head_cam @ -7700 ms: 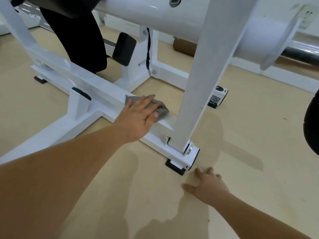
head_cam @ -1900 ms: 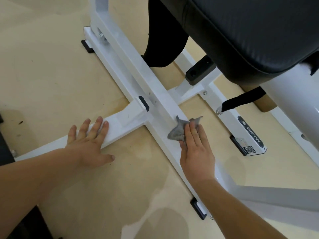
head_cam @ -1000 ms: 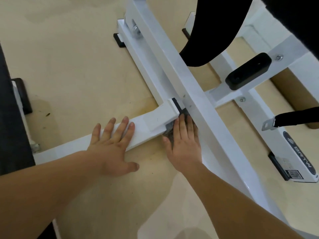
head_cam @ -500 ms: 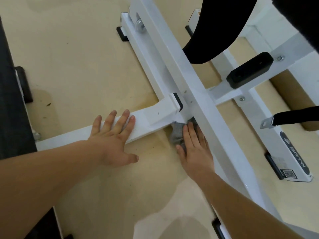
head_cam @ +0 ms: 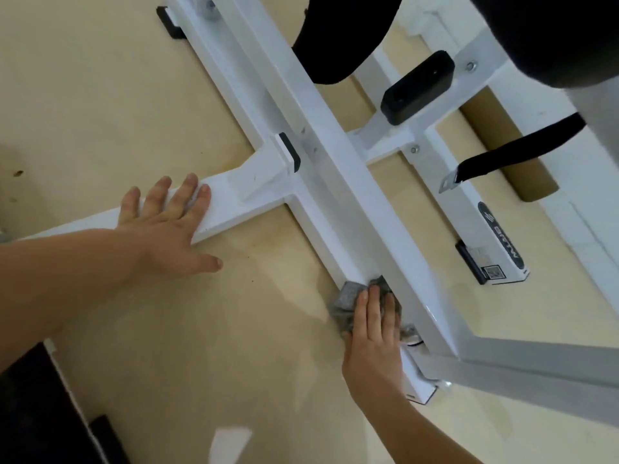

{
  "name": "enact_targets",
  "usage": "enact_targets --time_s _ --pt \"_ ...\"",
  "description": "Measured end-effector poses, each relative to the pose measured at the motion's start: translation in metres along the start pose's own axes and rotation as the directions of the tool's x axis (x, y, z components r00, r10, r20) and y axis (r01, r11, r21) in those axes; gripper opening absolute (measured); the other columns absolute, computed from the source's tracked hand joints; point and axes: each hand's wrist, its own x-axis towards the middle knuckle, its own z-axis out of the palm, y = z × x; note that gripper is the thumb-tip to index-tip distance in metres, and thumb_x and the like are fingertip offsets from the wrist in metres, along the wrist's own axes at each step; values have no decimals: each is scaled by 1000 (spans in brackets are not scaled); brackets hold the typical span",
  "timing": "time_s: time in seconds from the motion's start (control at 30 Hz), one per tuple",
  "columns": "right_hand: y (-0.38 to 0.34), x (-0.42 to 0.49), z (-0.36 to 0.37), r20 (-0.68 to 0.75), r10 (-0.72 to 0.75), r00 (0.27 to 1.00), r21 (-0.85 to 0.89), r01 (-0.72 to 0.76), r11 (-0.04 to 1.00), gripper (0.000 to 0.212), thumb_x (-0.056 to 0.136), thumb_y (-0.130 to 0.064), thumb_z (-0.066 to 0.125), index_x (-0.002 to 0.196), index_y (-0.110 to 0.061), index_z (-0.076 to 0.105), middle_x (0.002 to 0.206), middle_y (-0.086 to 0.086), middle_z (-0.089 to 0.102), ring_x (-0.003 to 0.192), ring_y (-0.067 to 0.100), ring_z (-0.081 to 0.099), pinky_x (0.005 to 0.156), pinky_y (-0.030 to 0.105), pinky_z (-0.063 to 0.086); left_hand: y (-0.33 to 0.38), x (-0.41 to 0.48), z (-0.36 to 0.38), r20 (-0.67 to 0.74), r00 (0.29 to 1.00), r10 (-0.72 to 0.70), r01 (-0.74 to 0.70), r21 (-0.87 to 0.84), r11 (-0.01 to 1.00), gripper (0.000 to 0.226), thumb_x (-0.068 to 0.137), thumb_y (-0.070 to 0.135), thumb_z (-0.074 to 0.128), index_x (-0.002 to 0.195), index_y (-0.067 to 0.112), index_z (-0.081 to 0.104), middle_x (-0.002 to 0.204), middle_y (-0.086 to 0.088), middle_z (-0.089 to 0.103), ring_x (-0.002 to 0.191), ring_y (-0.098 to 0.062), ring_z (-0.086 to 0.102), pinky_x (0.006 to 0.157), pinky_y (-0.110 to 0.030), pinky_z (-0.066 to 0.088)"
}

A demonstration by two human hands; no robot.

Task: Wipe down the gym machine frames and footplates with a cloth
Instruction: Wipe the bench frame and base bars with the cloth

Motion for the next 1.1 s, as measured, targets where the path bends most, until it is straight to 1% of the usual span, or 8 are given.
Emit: enact_targets --time_s 0.1,0.27,0.37,0.47,0.53,0.63,0.83,1.1 --pt "-12 33 -7 -14 -58 998 -16 58 998 75 96 -20 49 161 2 16 169 22 11 155 43 12 126 56 12 0 -1 1 0 1000 3 -3 -4 1000 122 78 90 44 150 35 -38 157 10 -46 152 -26 -31 123 -56 -15" --pt "-36 118 -34 -44 -238 970 73 241 968 68 105 -37 38 164 -11 15 172 6 9 157 21 0 125 29 -11 -2 2 3 -10 1000 15 -15 -11 1000 122 78 87 46 149 35 -39 156 10 -48 150 -26 -34 122 -56 -16" --pt "-34 118 -28 -77 -231 970 126 239 963 69 103 -26 51 164 -14 18 172 3 12 158 12 -8 127 29 -6 -3 3 5 -9 1000 23 -23 -17 1000 123 77 86 47 149 35 -39 155 11 -49 150 -25 -35 122 -56 -17" --pt "-19 80 -9 -148 -222 964 115 239 964 78 92 -1 68 160 -7 29 169 9 22 158 29 14 127 46 19 -4 3 4 0 1000 24 -24 -34 999 123 76 85 48 148 36 -40 154 12 -50 149 -25 -37 121 -56 -18" --pt "-9 56 -4 -173 -289 941 90 308 947 68 96 -8 61 158 -4 33 167 11 26 155 34 23 121 52 30 -3 3 6 -5 1000 25 -25 -41 999 123 76 85 47 148 36 -40 153 12 -50 148 -24 -38 121 -57 -19" --pt "-5 66 -16 -129 -419 899 31 426 904 60 103 -28 44 157 -5 33 167 12 26 155 34 21 122 51 29 -2 2 6 -10 1000 26 -26 -36 999 123 76 86 45 148 35 -41 153 12 -51 148 -25 -39 120 -57 -19" --pt "-41 178 -38 -82 -699 711 -134 687 714 54 105 -33 37 152 -8 47 163 8 38 155 32 23 123 49 23 -2 2 6 -8 1000 30 -31 -43 999 123 77 84 47 147 35 -41 152 11 -52 147 -25 -41 120 -58 -20" --pt "-33 137 -42 -49 -572 819 77 574 815 49 108 -38 38 149 -15 52 156 -5 48 158 14 11 127 44 16 -4 2 6 -40 999 29 -31 -51 998 124 76 84 49 150 35 -38 155 11 -48 149 -24 -38 120 -56 -20"
